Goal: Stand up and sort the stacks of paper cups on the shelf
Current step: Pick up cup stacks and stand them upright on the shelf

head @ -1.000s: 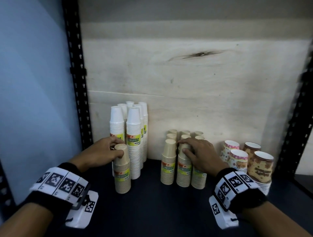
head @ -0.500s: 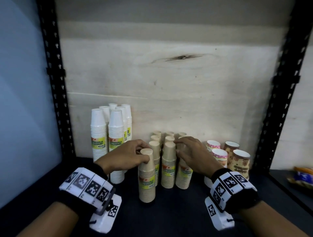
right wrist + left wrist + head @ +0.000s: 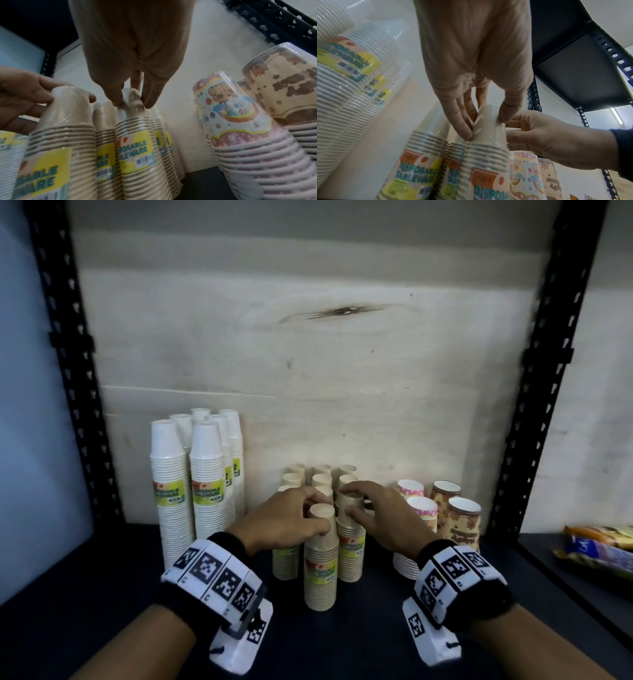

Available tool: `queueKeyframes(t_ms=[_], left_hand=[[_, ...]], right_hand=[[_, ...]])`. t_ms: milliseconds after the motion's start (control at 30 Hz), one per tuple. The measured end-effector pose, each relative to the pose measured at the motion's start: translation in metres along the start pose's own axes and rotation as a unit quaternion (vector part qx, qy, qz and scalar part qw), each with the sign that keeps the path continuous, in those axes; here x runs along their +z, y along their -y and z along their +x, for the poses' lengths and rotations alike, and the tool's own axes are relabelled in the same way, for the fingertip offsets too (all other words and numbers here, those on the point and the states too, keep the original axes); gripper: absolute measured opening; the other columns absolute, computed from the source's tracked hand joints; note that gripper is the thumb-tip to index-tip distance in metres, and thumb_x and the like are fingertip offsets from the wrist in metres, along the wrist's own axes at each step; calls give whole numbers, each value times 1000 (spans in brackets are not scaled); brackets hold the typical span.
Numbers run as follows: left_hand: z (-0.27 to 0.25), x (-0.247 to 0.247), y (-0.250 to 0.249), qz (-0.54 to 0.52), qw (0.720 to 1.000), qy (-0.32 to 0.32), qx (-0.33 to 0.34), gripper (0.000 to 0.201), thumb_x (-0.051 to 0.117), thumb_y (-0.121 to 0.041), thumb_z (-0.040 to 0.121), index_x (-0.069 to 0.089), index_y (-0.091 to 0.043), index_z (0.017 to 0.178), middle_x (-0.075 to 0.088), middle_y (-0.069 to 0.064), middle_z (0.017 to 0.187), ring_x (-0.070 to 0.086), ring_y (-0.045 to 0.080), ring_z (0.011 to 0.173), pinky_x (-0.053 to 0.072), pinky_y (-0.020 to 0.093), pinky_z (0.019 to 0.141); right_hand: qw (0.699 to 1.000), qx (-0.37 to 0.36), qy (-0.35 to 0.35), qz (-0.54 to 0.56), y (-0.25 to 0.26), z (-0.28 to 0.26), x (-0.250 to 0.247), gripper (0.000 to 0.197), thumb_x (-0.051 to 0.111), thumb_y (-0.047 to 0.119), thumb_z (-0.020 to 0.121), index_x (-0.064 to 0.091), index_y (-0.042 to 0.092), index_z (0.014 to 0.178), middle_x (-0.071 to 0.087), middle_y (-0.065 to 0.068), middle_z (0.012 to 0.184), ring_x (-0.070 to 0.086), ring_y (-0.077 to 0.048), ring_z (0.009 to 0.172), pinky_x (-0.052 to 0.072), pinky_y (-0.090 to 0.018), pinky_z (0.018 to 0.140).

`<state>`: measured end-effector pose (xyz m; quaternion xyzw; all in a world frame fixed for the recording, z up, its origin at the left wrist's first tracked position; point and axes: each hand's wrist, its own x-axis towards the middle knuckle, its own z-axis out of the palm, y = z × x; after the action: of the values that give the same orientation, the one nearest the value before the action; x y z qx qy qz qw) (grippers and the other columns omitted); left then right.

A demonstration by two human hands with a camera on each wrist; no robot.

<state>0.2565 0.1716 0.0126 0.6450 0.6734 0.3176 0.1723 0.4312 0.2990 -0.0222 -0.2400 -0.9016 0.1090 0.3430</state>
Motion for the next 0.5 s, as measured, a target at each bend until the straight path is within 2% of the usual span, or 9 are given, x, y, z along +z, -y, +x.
queueKeyframes(t_ms=[67,233,333,400,467,500], left_hand=[[0,2,-1,10,1000,-8,2,44,69,-31,76,60,-35,119,65,-14,109,61,2,99,52,25,89],[-2,5,0,19,999,-24,17,51,69,-28,80,56,-31,130,62,-12,117,58,4,105,47,19,89],[-3,7,4,15,999,-30,13,57,71,-29,80,52,-28,134,62,-10,121,58,4,106,46,17,87],[-5,8,7,16,999,-31,12,61,72,-31,80,49,-28,136,60,-13,120,58,2,104,43,10,80],[-9,10,10,17,999,-27,11,64,73,-33,80,45,-28,137,57,-16,114,57,0,102,39,4,74],[-12,11,12,11,1000,-23,10,66,74,-34,80,43,-28,138,57,-16,114,57,0,102,40,5,75]], right_hand=[[1000,-2,-3,7,-1,-1,0,36,63,18,91,61,21,127,62,6,128,58,-6,114,50,-31,97],[1000,-6,-10,6,1,-5,-1,37,63,16,91,60,21,128,60,7,130,54,-5,116,50,-28,96],[1000,2,-15,2,2,-8,-2,39,62,16,92,57,22,131,58,7,133,49,2,113,44,-17,94],[1000,7,-14,4,2,-9,-2,42,62,17,93,54,23,134,57,7,134,46,6,111,40,-8,89],[1000,12,-10,14,2,-11,-2,45,61,17,94,51,24,137,56,7,137,47,4,111,39,-2,84],[1000,18,-9,20,2,-12,-2,47,60,18,94,49,25,139,54,6,139,50,2,112,40,-1,82]])
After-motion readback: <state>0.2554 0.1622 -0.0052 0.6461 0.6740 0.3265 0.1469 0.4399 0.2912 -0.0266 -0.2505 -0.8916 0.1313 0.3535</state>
